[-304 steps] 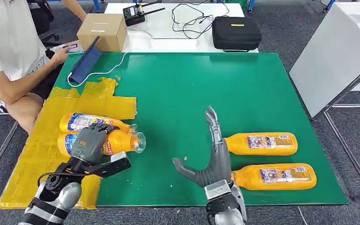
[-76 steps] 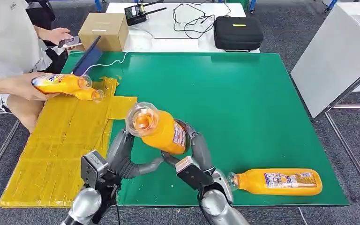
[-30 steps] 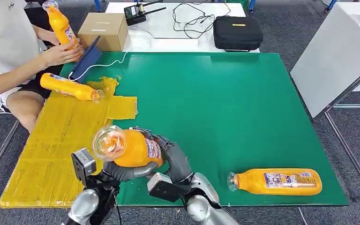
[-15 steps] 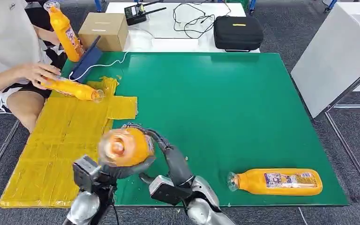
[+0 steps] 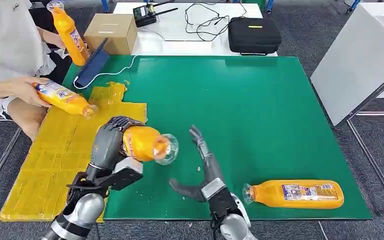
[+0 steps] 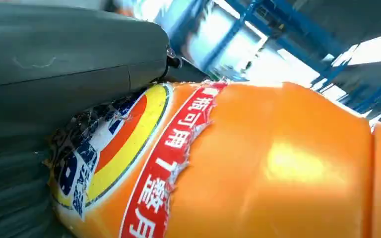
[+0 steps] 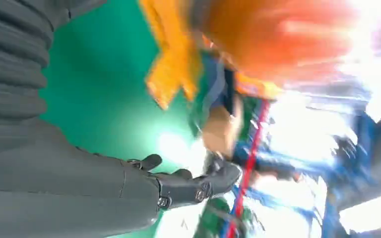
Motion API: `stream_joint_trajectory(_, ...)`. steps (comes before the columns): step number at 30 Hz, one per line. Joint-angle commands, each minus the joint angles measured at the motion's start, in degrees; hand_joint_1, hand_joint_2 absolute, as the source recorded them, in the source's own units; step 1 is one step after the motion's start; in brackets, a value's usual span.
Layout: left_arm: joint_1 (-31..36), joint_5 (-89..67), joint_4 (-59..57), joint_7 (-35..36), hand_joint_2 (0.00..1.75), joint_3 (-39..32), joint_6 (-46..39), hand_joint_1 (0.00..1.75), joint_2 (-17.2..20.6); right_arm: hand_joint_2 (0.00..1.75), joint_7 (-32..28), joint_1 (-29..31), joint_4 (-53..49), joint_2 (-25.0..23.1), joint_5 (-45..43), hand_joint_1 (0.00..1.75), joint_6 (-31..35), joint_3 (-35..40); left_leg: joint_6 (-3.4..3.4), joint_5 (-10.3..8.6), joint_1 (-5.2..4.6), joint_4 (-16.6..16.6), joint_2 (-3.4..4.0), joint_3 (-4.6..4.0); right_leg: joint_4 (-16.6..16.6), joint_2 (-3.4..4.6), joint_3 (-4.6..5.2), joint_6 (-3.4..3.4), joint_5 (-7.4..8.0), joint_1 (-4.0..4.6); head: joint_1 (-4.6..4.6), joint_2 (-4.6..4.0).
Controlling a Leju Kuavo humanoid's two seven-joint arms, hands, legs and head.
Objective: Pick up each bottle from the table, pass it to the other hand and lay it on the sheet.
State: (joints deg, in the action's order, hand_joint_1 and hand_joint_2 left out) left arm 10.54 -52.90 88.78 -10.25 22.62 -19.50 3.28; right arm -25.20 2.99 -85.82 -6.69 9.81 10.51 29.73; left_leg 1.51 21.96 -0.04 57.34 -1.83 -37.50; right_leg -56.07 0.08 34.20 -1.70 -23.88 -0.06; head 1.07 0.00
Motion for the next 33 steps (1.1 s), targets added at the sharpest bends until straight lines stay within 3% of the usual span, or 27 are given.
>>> stream_joint_trajectory(1, 16.7, -24.2, -35.8, 12.3, 1.75, 3.0, 2.7, 1.75, 5.1, 1.75, -2.1, -1.4, -15.8, 1.2, 1.5, 0.00, 1.5, -5.8, -0.10, -0.01, 0.01, 0.0, -0.05, 0.25, 0.0, -0.22, -0.30, 0.04, -0.07, 0.02, -0.04, 0.00)
stream_joint_trajectory(6, 23.4, -29.4, -50.9, 16.1, 1.75, 3.7, 6.9, 1.75, 3.4, 1.75, -6.3, -2.5, -21.8, 0.2, 1.4, 0.00, 6.8, -5.9, -0.09, -0.04, 0.01, 0.0, 0.10, 0.19, 0.0, -0.17, -0.19, 0.03, -0.04, 0.00, 0.00, 0.00)
stream_joint_trajectory(11, 25.6, -26.2, -58.6, 18.6, 1.75, -0.7, 11.5, 1.75, 2.1, 1.75, -5.7, -1.7, -23.2, 1.8, 4.9, 0.00, 10.7, -4.9, -0.06, 0.00, 0.00, 0.0, 0.25, 0.22, 0.0, 0.00, -0.23, 0.00, -0.03, 0.01, -0.02, 0.00)
stream_joint_trajectory(20, 24.9, -21.6, -59.5, 17.8, 1.75, -4.7, 12.5, 1.75, 1.9, 1.75, -4.8, -0.8, -21.1, 2.1, 5.4, 0.00, 11.5, -4.7, -0.20, 0.09, 0.01, 0.0, 0.39, 0.52, 0.0, 0.20, -0.48, 0.04, 0.04, 0.05, -0.04, 0.00)
stream_joint_trajectory(21, 24.8, -20.9, -59.4, 17.5, 1.75, -5.0, 12.4, 0.58, 1.8, 1.75, -4.6, -0.6, -20.7, 2.2, 5.5, 0.00, 11.7, -4.6, -0.27, 0.11, 0.02, 0.0, 0.52, 0.63, 0.0, 0.28, -0.55, 0.06, 0.06, 0.06, -0.02, 0.00)
stream_joint_trajectory(22, 24.5, -20.3, -59.0, 17.3, 1.75, -5.4, 11.7, 0.00, 1.6, 1.75, -4.3, -0.4, -20.1, 2.3, 5.9, 0.00, 11.7, -4.4, -0.26, 0.10, -0.01, -0.1, 0.51, 0.64, 0.0, 0.33, -0.51, 0.07, 0.08, 0.03, -0.02, 0.00)
stream_joint_trajectory(27, 24.0, -18.1, -57.5, 16.5, 1.75, -6.2, 11.1, 0.00, 1.5, 1.75, -3.0, -0.1, -19.0, 2.7, 6.6, 0.00, 11.7, -4.1, -0.35, 0.00, 0.06, -0.1, 0.43, 0.73, 0.0, 0.31, -0.57, 0.19, 0.13, 0.09, -0.02, 0.00)
stream_joint_trajectory(28, 23.7, -18.0, -56.7, 16.4, 0.00, -6.0, 10.6, 0.00, 1.6, 1.75, -2.6, 0.0, -18.5, 2.8, 7.0, 0.00, 11.5, -4.1, -0.36, -0.01, 0.11, -0.1, 0.41, 0.73, 0.0, 0.29, -0.59, 0.19, 0.12, 0.12, -0.02, 0.00)
stream_joint_trajectory(33, 23.5, -17.8, -56.5, 16.3, 0.00, -6.1, 10.5, 0.00, 1.5, 1.75, -2.5, 0.0, -18.3, 2.9, 7.2, 0.00, 11.4, -4.0, -0.33, -0.03, 0.12, -0.1, 0.42, 0.74, 0.0, 0.30, -0.66, 0.19, 0.12, 0.15, -0.02, 0.00)
